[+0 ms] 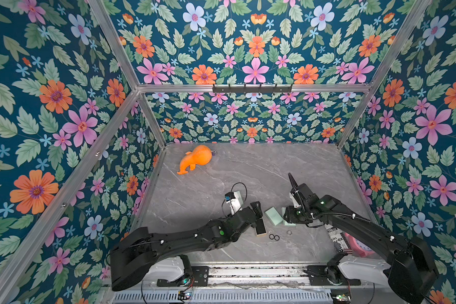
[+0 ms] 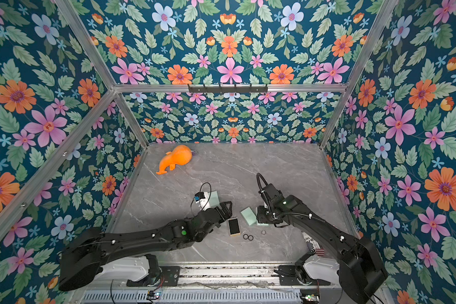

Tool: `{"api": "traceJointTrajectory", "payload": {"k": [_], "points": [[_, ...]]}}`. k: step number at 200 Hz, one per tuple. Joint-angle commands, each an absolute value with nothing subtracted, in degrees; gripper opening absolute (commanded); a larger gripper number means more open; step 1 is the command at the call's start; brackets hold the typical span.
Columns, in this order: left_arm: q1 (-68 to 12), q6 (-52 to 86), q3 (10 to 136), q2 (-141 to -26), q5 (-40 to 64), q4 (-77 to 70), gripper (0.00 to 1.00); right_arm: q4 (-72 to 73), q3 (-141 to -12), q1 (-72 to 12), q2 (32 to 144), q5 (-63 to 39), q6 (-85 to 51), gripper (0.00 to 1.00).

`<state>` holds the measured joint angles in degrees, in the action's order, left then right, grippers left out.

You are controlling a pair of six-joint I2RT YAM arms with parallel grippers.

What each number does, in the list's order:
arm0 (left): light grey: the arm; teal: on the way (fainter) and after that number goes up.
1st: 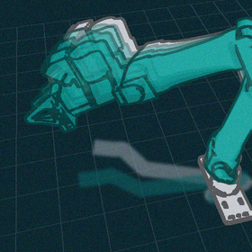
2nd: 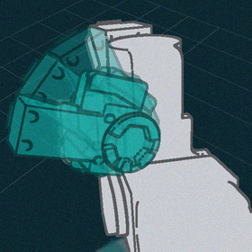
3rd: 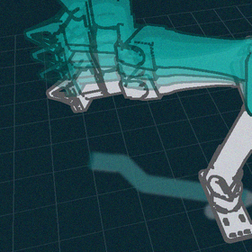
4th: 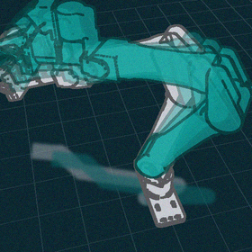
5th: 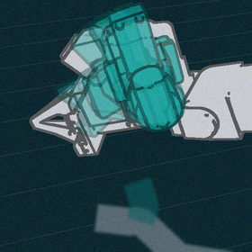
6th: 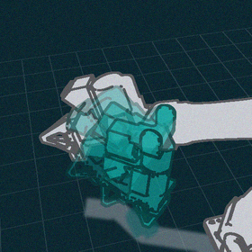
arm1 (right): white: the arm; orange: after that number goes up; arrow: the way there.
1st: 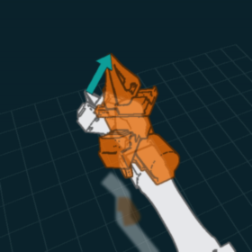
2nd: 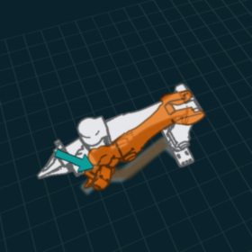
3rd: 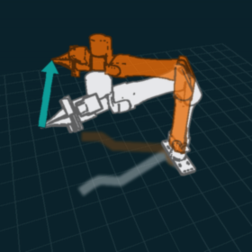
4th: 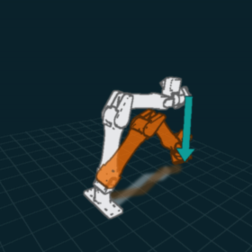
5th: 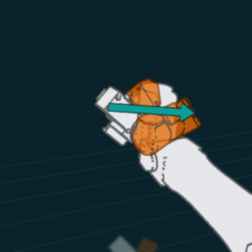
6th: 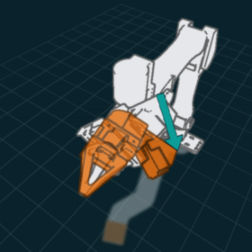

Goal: Take the rings out of the lift-off lid box
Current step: Close the lid on the jewelry box.

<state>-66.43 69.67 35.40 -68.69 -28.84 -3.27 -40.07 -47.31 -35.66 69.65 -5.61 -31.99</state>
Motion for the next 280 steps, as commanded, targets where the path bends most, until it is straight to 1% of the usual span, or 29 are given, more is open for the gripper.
{"api": "traceJointTrajectory", "payload": {"k": [1, 31, 52, 88, 127, 168, 176, 205, 280], "points": [[-64.73, 61.82, 35.15, -62.99, -29.81, 8.41, 0.99, -41.22, -49.26, -38.56, 71.31, -5.60, -33.54, 0.38], [-59.90, 53.72, 36.43, -54.60, -27.69, 19.56, 0.99, -41.78, -53.47, -42.95, 75.96, -4.89, -33.49, 0.37], [-55.74, 47.49, 38.99, -50.89, -26.00, 25.91, 0.99, -41.54, -56.22, -45.72, 79.79, -4.42, -33.67, 0.36], [-49.80, 37.76, 44.55, -50.31, -26.87, 34.13, 1.00, -42.16, -61.76, -49.92, 87.58, -3.66, -33.68, 0.35], [-45.88, 30.78, 45.18, -49.49, -31.94, 35.46, 0.99, -42.80, -65.67, -51.98, 93.33, -3.63, -34.00, 0.34], [-45.36, 29.67, 45.89, -49.00, -34.40, 37.18, 0.99, -42.65, -65.82, -52.16, 94.49, -3.64, -35.78, 0.34], [-45.31, 29.49, 46.28, -48.95, -34.43, 37.69, 0.99, -42.51, -65.77, -52.27, 96.52, -3.60, -36.24, 0.33], [-45.39, 28.54, 46.52, -48.87, -36.86, 39.44, 1.00, -42.04, -65.31, -52.73, 96.59, -2.75, -38.26, 0.33], [-45.28, 28.91, 45.62, -47.98, -37.32, 39.37, 1.00, -40.47, -64.40, -53.12, 97.07, -1.70, -42.35, 0.30]]}}
